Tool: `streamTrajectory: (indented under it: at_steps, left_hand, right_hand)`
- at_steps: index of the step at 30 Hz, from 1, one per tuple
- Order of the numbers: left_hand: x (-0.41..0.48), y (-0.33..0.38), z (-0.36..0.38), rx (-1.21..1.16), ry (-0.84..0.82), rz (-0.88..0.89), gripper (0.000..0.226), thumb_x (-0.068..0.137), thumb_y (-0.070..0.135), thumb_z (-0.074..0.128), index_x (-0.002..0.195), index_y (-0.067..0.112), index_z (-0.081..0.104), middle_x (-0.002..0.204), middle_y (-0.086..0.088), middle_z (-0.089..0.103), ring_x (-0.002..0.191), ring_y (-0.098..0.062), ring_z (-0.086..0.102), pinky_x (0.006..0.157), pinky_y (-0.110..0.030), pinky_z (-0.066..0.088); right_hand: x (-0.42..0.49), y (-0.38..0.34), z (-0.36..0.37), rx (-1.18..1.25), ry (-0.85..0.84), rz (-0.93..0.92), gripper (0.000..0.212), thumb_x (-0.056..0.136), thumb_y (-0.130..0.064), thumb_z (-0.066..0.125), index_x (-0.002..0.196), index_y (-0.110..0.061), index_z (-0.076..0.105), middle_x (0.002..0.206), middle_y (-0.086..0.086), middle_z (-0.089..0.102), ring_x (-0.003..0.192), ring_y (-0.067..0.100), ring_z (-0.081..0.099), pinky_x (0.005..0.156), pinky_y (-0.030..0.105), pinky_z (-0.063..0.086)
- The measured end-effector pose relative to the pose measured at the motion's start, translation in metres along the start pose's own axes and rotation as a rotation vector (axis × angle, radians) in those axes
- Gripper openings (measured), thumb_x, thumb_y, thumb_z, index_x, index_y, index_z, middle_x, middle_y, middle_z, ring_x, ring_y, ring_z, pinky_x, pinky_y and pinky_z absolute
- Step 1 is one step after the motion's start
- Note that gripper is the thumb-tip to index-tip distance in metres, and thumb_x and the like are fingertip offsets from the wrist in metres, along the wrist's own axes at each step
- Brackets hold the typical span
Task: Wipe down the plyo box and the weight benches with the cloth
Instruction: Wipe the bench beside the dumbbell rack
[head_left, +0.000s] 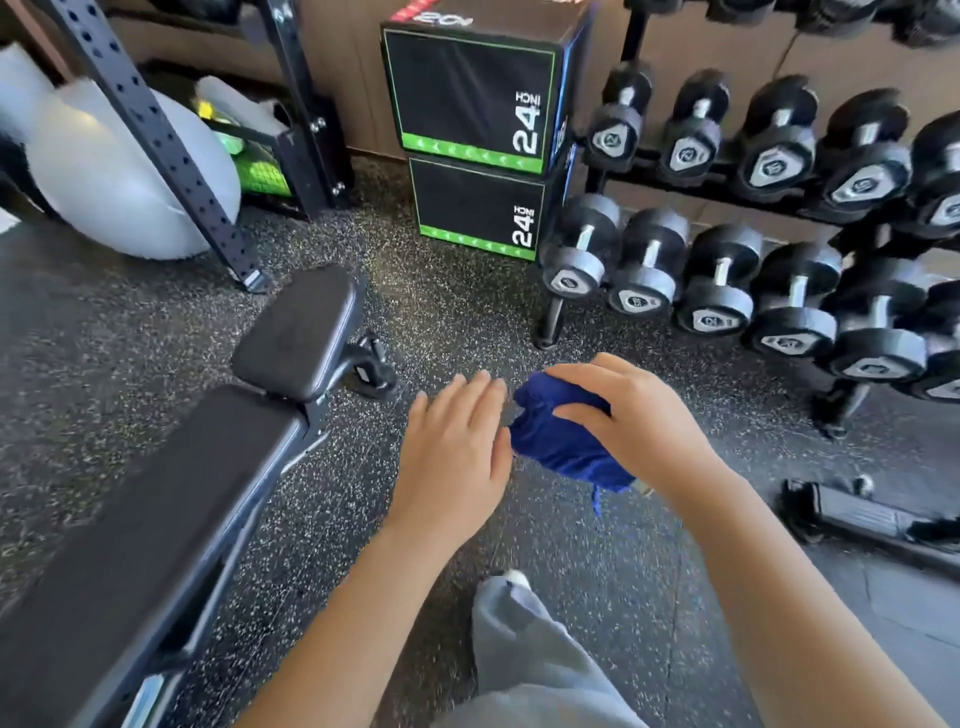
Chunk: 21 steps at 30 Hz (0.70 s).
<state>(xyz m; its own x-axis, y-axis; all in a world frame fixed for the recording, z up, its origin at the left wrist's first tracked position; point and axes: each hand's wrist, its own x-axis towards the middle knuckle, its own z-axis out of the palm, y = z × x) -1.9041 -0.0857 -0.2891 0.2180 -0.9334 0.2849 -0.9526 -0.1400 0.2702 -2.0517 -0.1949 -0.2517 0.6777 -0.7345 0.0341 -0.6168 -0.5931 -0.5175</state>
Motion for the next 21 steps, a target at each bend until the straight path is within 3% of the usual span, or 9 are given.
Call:
streamTrajectory:
  at_steps: [5,8,13,17,21]
  left_hand:
    - [0.105,-0.030,0.009,0.037,0.036,-0.010,0.041,0.088,0.025,0.046,0.122,0.005,0.057,0.125,-0.010,0.058,0.115,-0.031,0.055,0.093,-0.055,0.042]
    - [0.163,-0.051,0.017,0.046,0.059,-0.003,0.039,0.085,0.018,0.059,0.121,0.004,0.058,0.125,-0.012,0.058,0.115,-0.032,0.055,0.093,-0.056,0.040]
    - [0.244,-0.095,0.034,0.030,0.018,0.002,0.042,0.090,0.027,0.042,0.125,0.007,0.055,0.129,-0.008,0.056,0.119,-0.028,0.052,0.097,-0.053,0.037]
    - [0.320,-0.149,0.056,0.014,0.031,0.034,0.040,0.087,0.020,0.058,0.124,0.006,0.055,0.128,-0.010,0.057,0.118,-0.030,0.053,0.096,-0.054,0.038]
    - [0.401,-0.207,0.057,0.007,0.008,0.084,0.040,0.085,0.018,0.061,0.123,0.005,0.056,0.126,-0.010,0.058,0.116,-0.030,0.054,0.094,-0.053,0.039]
  right_hand:
    - [0.104,0.025,-0.026,0.016,-0.014,-0.019,0.034,0.090,-0.025,0.061,0.124,-0.027,0.059,0.097,-0.002,0.057,0.090,0.023,0.056,0.076,0.037,0.044]
    - [0.163,0.035,-0.032,0.007,0.019,-0.030,0.033,0.090,-0.023,0.060,0.123,-0.028,0.060,0.096,-0.002,0.057,0.087,0.022,0.056,0.074,0.038,0.046]
    - [0.252,0.049,-0.027,0.017,0.011,0.000,0.034,0.090,-0.026,0.061,0.124,-0.029,0.059,0.101,-0.003,0.060,0.090,0.019,0.057,0.074,0.033,0.044]
    - [0.341,0.054,-0.021,-0.033,0.020,0.023,0.035,0.090,-0.028,0.060,0.125,-0.030,0.058,0.106,-0.001,0.060,0.096,0.022,0.056,0.079,0.037,0.046]
    - [0.429,0.044,-0.024,-0.053,0.027,0.068,0.036,0.091,-0.029,0.059,0.127,-0.029,0.056,0.107,-0.002,0.059,0.097,0.020,0.055,0.076,0.032,0.042]
